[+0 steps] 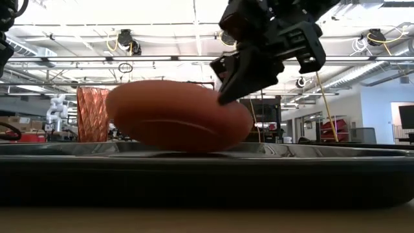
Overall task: Pick and place plate/cup/fork/spoon on tray
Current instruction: Put the orange plate on the black serving tray
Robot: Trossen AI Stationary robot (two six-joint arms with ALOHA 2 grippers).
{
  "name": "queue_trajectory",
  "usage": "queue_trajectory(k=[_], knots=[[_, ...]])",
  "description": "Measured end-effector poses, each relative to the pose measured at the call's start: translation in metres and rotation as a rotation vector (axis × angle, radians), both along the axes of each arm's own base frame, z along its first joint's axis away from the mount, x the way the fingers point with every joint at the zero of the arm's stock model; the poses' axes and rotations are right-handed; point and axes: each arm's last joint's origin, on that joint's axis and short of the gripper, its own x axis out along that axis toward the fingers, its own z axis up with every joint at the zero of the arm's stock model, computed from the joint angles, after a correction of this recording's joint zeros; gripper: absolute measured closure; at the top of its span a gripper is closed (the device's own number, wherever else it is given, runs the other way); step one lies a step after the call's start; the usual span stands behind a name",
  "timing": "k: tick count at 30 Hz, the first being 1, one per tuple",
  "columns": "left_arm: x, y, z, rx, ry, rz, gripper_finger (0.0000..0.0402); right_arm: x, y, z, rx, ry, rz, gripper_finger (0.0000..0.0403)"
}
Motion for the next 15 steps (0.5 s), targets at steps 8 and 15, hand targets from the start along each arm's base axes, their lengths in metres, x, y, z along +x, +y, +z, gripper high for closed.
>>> queue_trajectory(k=[8,15], knots=[[0.000,0.000,0.001,-0.004,-0.013,0.001,0.0369,0.004,0.001,-0.014,-0.012,0.095,-0.042,0.0403],[0.000,0.000,0.001,-0.004,-0.013,0.000,0.0369,0.008,0.005,-0.010,0.025,0.051,-0.049,0.0379]])
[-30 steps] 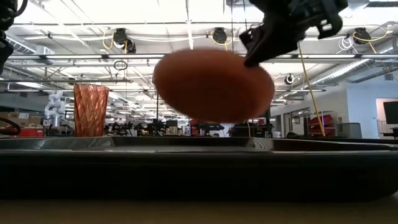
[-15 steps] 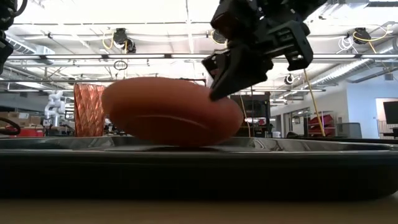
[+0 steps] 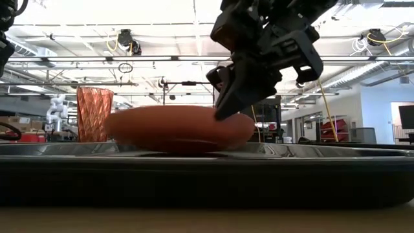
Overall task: Pick and place plate/cup/fork/spoon on tray
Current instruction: Put the orange plate on the black serving tray, then adjust the black serving tray
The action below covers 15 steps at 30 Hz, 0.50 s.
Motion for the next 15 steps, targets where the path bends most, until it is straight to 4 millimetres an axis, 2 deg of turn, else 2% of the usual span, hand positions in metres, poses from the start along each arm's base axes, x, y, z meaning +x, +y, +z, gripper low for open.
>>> queue_trajectory(k=[9,15], knots=[[0.000,0.000,0.000,0.000,0.001,0.000,0.0369,0.004,0.005,0.008,0.034,-0.075,-0.019,0.0280],[0.000,0.000,0.000,-0.001,0.003,0.000,0.0369,-0.006,-0.001,0.037,-0.045,-0.133,-0.136,0.0231]])
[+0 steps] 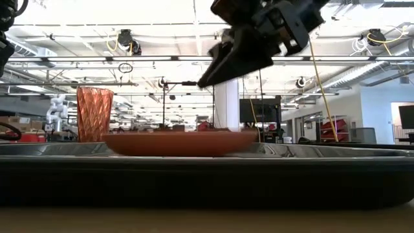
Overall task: Pick and place plate/cup/fork/spoon on tray
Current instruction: Adjust the black serving tray
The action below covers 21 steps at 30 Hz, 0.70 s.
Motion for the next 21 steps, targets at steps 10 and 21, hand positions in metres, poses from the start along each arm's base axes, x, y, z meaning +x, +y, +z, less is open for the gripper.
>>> queue_trajectory(k=[10,21], knots=[[0.000,0.000,0.000,0.001,-0.003,0.000,0.0369,-0.049,-0.014,0.058,-0.032,-0.024,-0.261,0.0218],[0.000,0.000,0.000,-0.013,0.047,-0.005,0.0369,-0.082,-0.020,0.052,0.069,-0.193,-0.301,0.0218]])
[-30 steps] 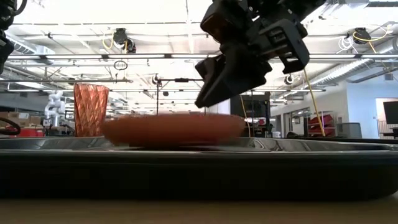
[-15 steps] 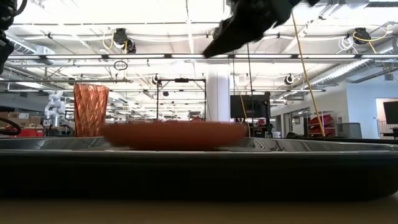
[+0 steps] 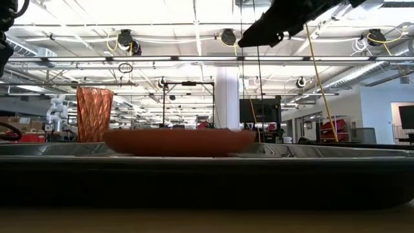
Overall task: Pick and place plate/cup/fork/spoon on tray
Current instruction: Adjust the black serving tray
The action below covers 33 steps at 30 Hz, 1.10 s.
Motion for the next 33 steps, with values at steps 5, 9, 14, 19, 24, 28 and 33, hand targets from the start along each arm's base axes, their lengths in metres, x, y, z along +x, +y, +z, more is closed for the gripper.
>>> queue_trajectory(k=[5,9,14,19,24,28,33], knots=[[0.000,0.000,0.000,-0.018,0.061,0.002,0.0369,-0.004,-0.001,-0.011,0.000,0.027,-0.002,0.0218],[0.000,0.000,0.000,-0.011,0.039,0.003,0.0369,-0.006,-0.002,-0.017,-0.004,0.045,-0.006,0.0218],[0.000,0.000,0.000,-0.001,0.003,0.008,0.0369,-0.006,-0.004,-0.017,-0.002,0.033,-0.015,0.0218],[0.005,0.002,0.004,0.094,-0.323,0.207,0.0369,-0.004,-0.004,-0.013,0.010,-0.013,-0.011,0.0218],[0.010,0.009,0.022,0.080,-0.537,0.594,0.0369,-0.004,-0.004,-0.013,0.009,-0.012,-0.012,0.0218],[0.011,0.014,0.030,0.036,-0.582,0.770,0.0369,-0.004,-0.004,-0.013,0.009,-0.011,-0.012,0.0218],[0.010,0.014,0.032,0.019,-0.593,0.785,0.0369,-0.004,-0.004,-0.014,0.015,-0.003,-0.016,0.0218]])
